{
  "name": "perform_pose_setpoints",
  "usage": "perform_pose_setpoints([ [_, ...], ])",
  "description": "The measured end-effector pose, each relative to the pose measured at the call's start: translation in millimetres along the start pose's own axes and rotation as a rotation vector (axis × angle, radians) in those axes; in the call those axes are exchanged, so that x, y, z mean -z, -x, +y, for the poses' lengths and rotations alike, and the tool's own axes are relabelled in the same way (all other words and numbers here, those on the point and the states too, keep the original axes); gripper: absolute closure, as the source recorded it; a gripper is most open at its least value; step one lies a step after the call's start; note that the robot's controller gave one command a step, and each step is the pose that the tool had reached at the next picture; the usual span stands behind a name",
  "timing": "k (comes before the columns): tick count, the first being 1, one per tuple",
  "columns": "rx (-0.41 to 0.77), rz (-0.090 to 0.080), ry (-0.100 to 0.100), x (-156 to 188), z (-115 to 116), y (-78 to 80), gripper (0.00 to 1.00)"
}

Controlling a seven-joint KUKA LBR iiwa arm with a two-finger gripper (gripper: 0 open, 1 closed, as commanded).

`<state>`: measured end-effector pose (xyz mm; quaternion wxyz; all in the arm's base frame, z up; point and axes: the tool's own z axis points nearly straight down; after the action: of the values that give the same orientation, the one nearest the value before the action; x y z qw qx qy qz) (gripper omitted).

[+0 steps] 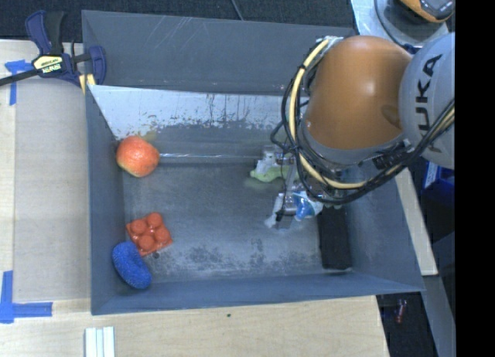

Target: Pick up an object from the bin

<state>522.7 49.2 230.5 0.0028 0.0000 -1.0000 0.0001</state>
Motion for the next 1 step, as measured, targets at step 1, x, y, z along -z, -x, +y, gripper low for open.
perform_pose_setpoints([
  [1, -0.001, -0.009, 0.001, 4.6, -0.2, 1.5, 0.0],
])
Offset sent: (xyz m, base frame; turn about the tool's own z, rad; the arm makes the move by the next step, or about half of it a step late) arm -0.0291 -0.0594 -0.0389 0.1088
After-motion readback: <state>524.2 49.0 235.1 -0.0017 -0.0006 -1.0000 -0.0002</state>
